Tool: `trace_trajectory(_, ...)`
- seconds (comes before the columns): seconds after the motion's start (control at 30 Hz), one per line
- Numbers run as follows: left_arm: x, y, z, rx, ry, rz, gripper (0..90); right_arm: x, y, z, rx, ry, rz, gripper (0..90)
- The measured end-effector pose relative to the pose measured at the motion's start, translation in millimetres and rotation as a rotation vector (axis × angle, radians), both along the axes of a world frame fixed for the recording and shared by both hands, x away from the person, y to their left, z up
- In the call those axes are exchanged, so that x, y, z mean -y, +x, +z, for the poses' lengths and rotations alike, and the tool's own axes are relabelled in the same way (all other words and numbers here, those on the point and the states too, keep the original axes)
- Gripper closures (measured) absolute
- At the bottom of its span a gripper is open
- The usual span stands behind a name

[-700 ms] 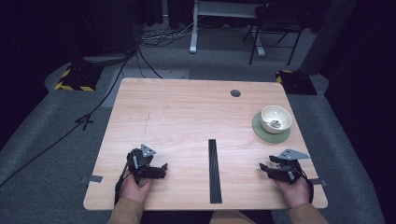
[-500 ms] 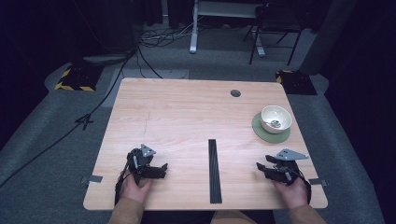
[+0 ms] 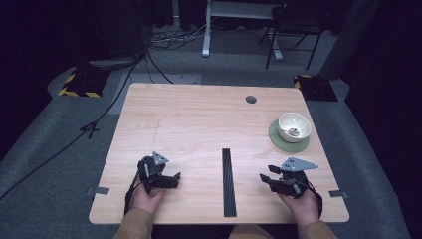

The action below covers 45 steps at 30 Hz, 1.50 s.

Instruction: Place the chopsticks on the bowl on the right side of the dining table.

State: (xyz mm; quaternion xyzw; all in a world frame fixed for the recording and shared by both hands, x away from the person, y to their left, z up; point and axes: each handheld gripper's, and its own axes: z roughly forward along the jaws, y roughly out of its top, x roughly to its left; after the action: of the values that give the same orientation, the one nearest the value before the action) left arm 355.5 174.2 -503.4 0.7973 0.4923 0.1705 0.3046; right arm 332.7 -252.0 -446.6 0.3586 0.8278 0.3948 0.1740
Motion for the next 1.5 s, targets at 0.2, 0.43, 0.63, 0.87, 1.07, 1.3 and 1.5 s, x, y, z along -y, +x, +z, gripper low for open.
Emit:
trace_trajectory(0.2, 2.8, 3.4, 0.2, -0.001, 0.004, -0.002, 0.7, -20.6, 9.7, 12.4, -0.005, 0.044, 0.023, 51.3)
trace_trajectory(0.43, 3.1, 4.4, 0.1, 0.008, 0.007, -0.002, 0.7, -53.3, 19.9, 10.9, -0.040, 0.052, 0.072, 51.8)
trace_trajectory(0.63, 3.1, 4.4, 0.1, 0.008, 0.007, -0.002, 0.7, -71.5, 20.9, -3.3, -0.048, -0.006, 0.083, 50.8)
trace_trajectory(0.87, 3.3, 4.6, 0.0, 0.006, 0.004, -0.004, 0.7, -81.9, 16.0, -22.4, -0.067, -0.064, 0.095, 50.5)
trace_trajectory(1.07, 3.2, 4.7, 0.2, 0.003, 0.005, -0.005, 0.7, -85.3, 15.5, -30.9, -0.084, -0.077, 0.104, 50.4)
trace_trajectory(1.3, 3.2, 4.8, 0.3, 0.003, 0.005, -0.005, 0.7, -90.4, 15.3, -39.0, -0.104, -0.101, 0.113, 50.1)
trace_trajectory(1.5, 3.2, 4.7, 0.2, 0.003, 0.004, -0.005, 0.7, -87.9, 16.8, -40.4, -0.111, -0.097, 0.102, 50.1)
